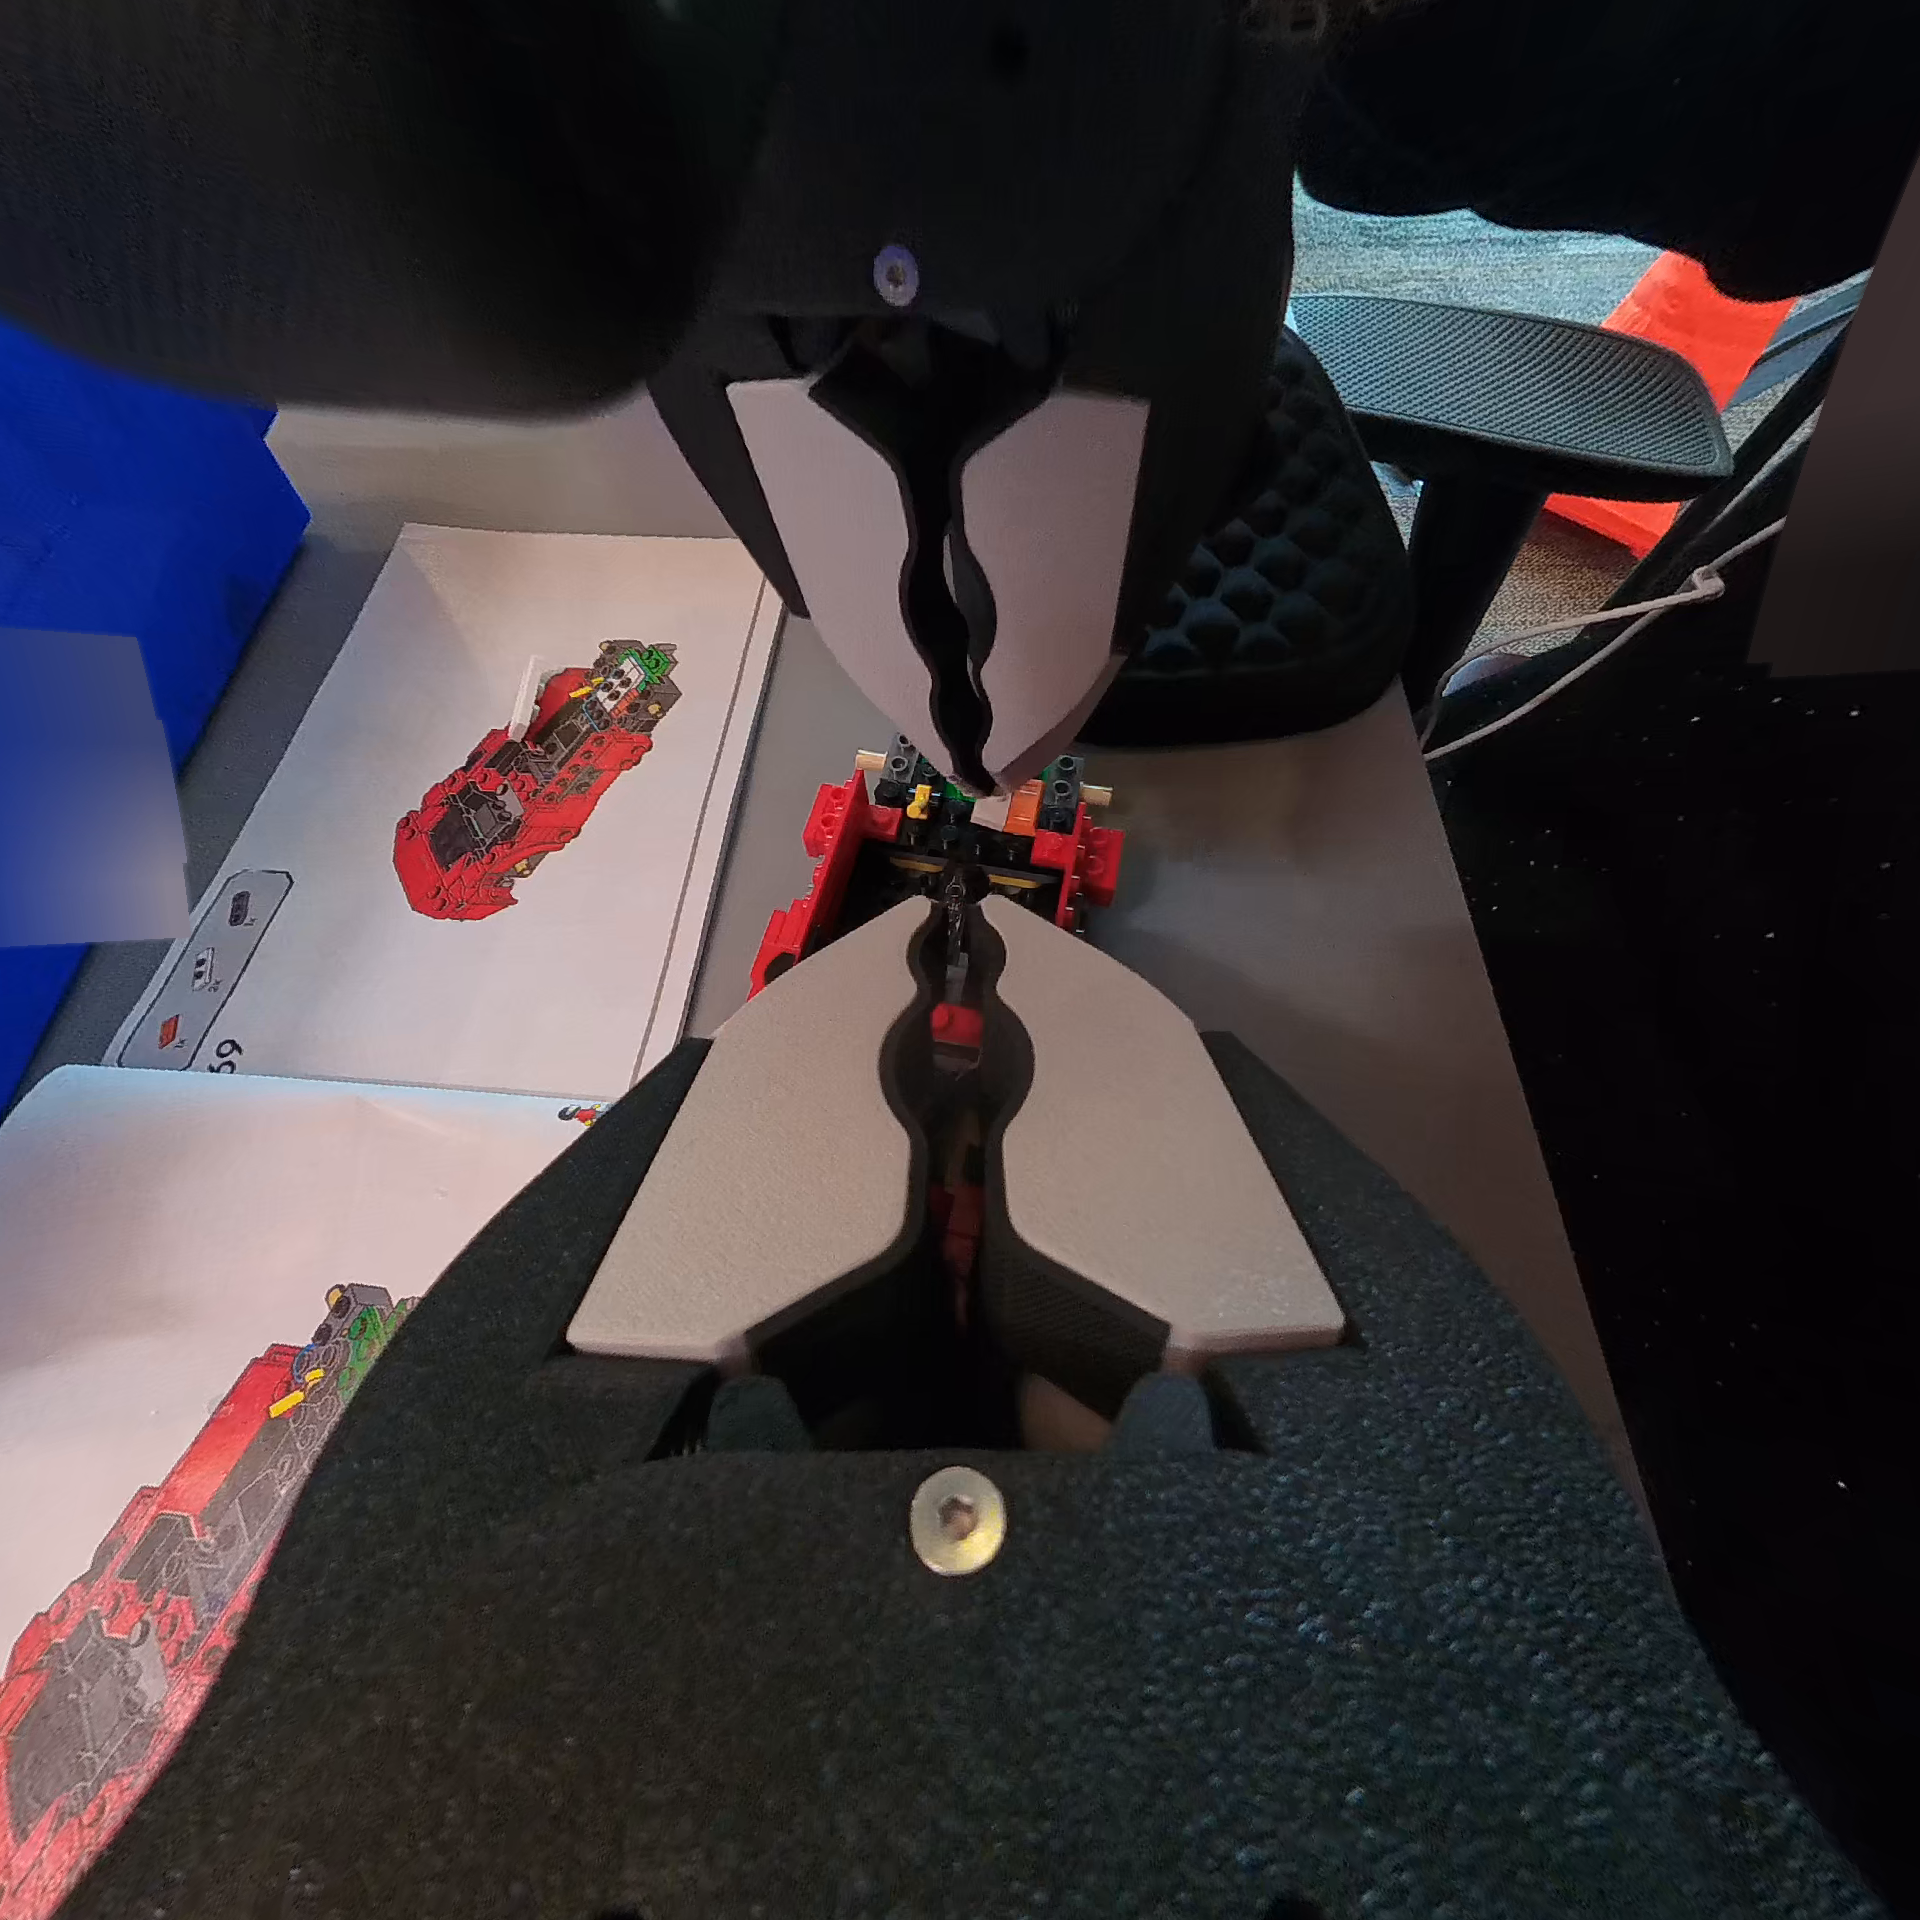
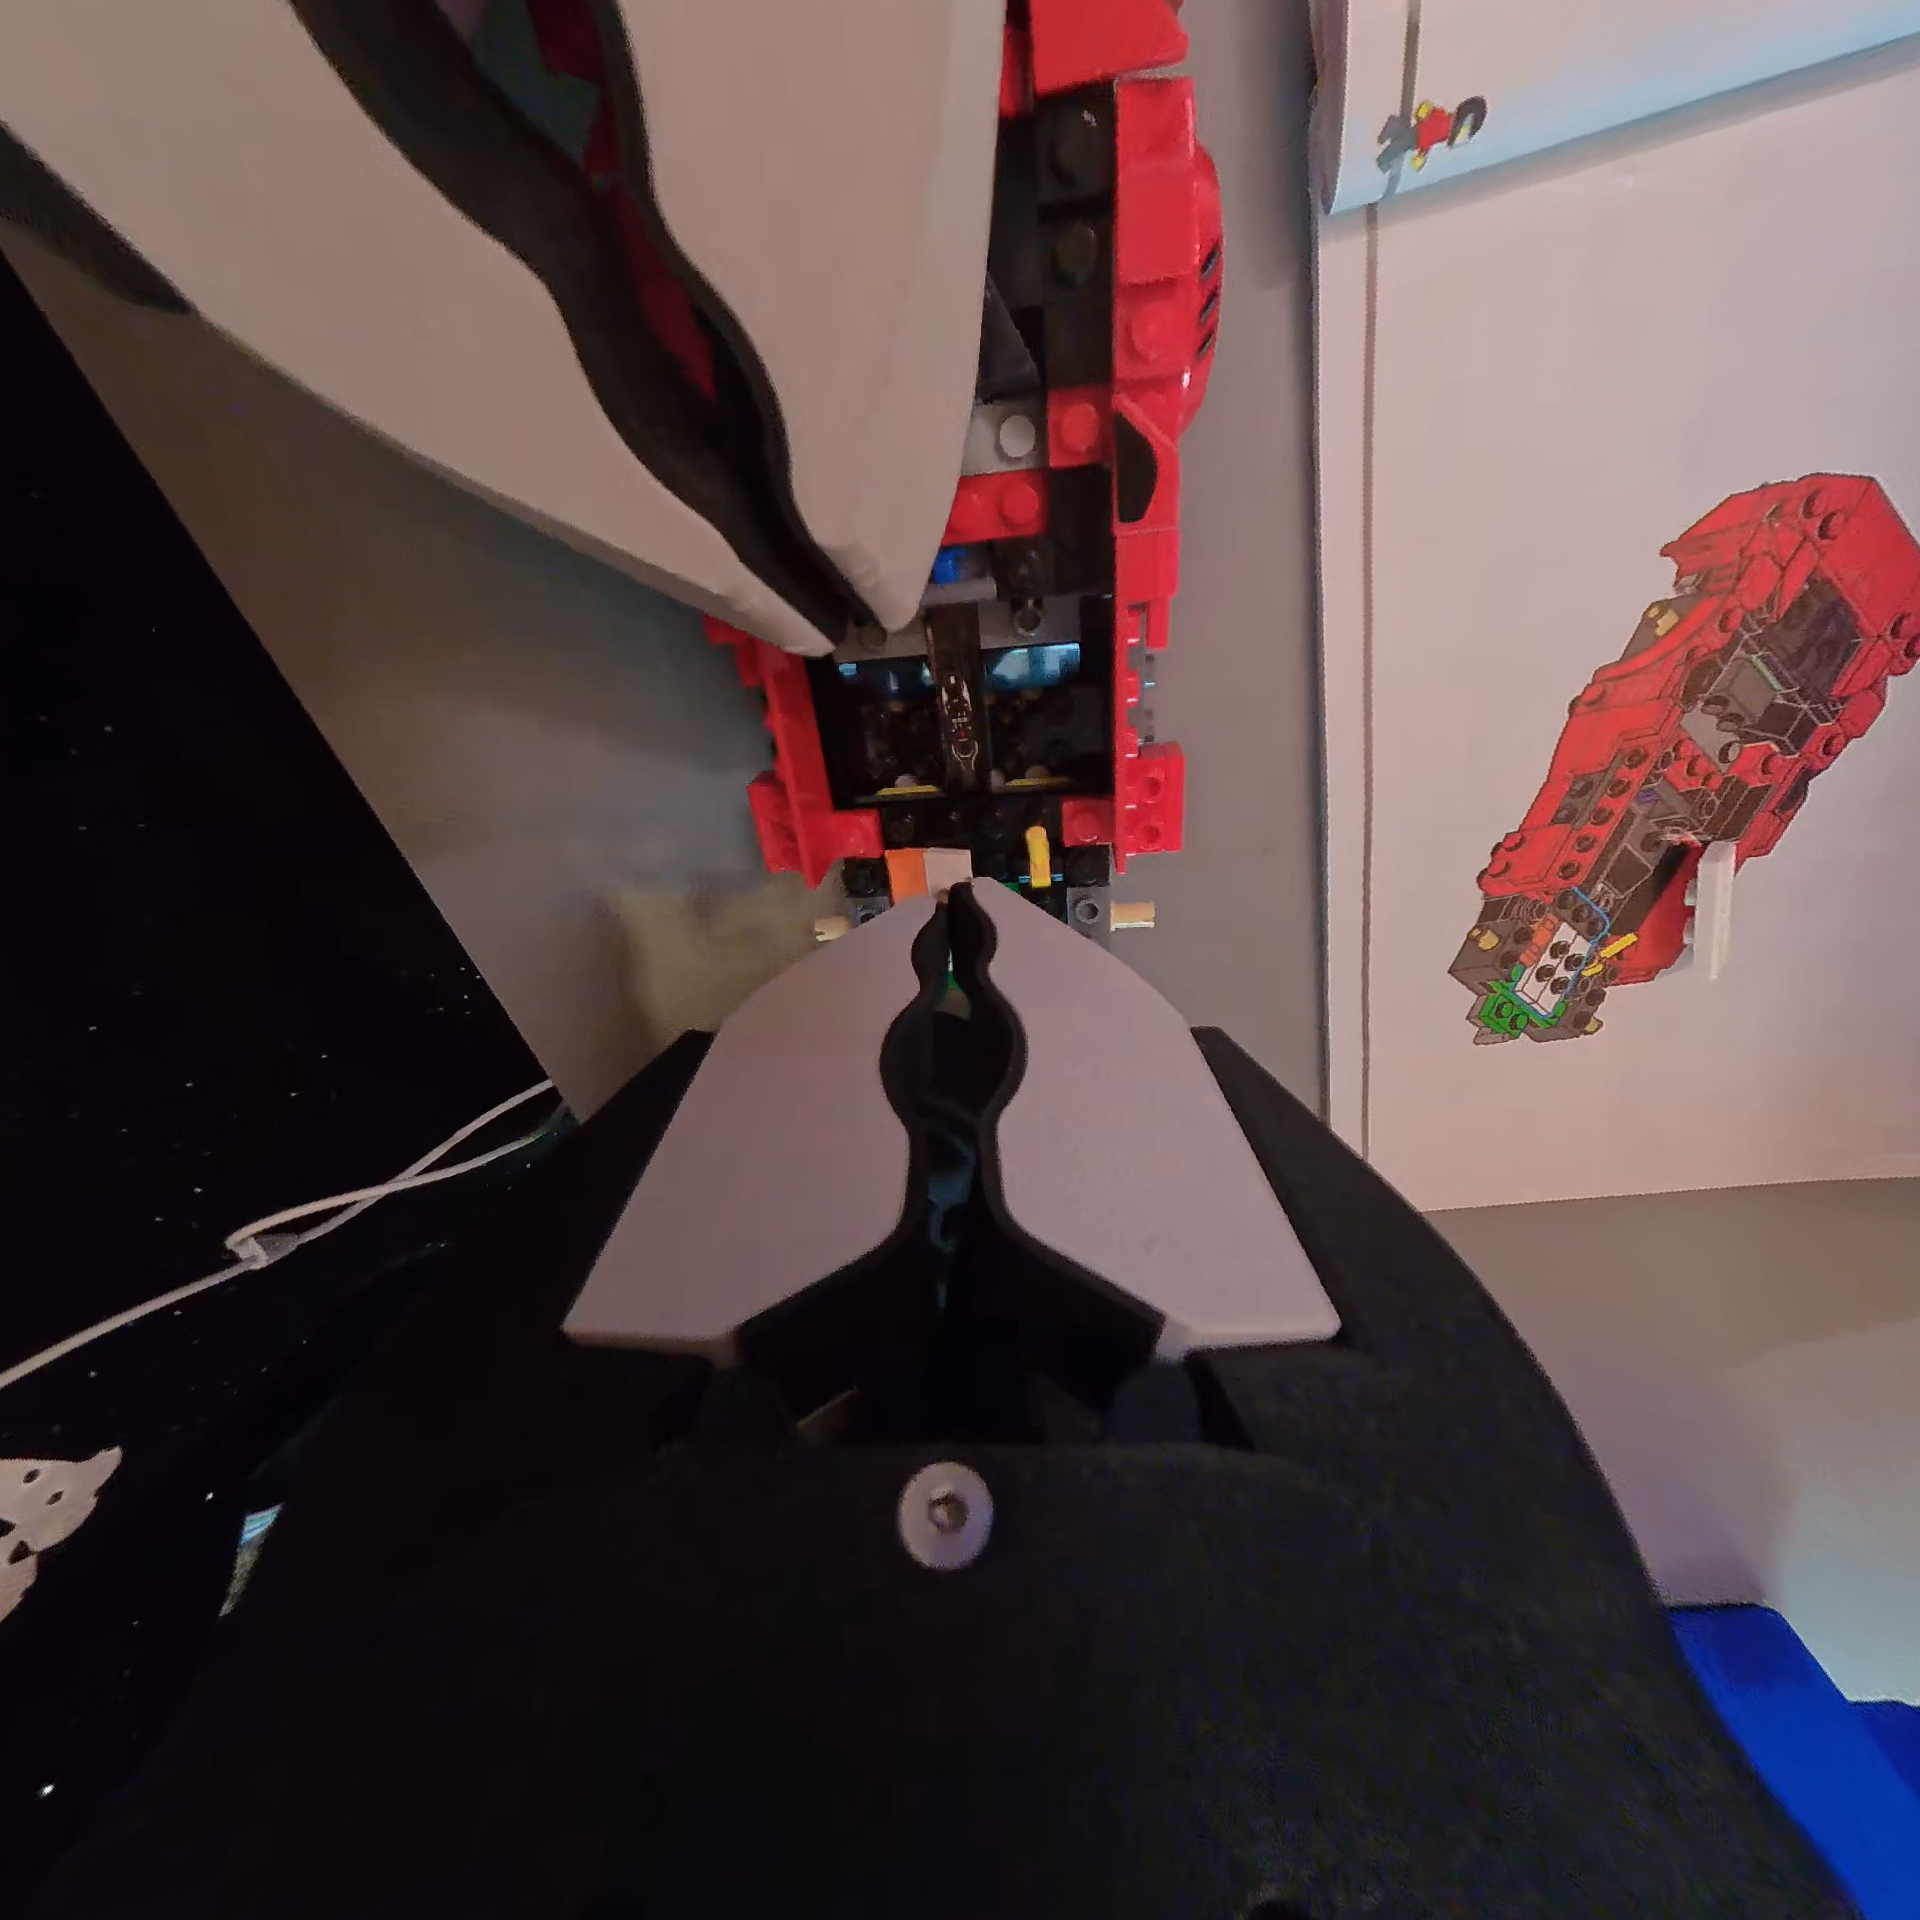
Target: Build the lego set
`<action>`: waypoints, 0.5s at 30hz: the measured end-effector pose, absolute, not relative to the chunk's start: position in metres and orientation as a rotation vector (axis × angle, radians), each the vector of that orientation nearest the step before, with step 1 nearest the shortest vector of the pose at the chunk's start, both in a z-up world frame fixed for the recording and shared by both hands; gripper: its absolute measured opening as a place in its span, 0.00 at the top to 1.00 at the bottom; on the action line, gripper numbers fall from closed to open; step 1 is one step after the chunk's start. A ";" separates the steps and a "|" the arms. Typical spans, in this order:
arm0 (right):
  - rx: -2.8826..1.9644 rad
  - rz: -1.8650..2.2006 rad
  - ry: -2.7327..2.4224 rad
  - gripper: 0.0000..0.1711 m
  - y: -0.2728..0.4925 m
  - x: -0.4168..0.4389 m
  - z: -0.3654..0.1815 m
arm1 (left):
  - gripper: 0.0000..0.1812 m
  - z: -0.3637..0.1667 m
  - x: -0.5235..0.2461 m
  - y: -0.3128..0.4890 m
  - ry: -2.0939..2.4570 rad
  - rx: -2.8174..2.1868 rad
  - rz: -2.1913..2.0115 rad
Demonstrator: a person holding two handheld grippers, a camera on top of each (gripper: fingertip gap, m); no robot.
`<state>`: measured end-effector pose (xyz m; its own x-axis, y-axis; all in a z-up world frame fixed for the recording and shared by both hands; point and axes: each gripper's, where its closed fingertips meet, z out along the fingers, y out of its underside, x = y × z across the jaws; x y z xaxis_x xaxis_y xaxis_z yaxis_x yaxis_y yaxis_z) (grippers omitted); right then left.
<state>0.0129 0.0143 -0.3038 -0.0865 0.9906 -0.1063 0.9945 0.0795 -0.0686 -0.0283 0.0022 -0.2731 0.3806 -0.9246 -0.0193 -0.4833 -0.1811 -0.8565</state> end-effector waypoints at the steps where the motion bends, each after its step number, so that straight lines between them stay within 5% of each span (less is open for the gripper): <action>1: 2.096 -0.177 2.285 1.00 0.014 0.013 -0.304 | 0.98 -0.273 -0.028 0.002 1.228 -1.811 -0.672; 15: 2.106 -0.112 2.244 1.00 0.015 0.011 -0.304 | 0.98 -0.267 -0.029 -0.001 1.227 -1.767 -0.699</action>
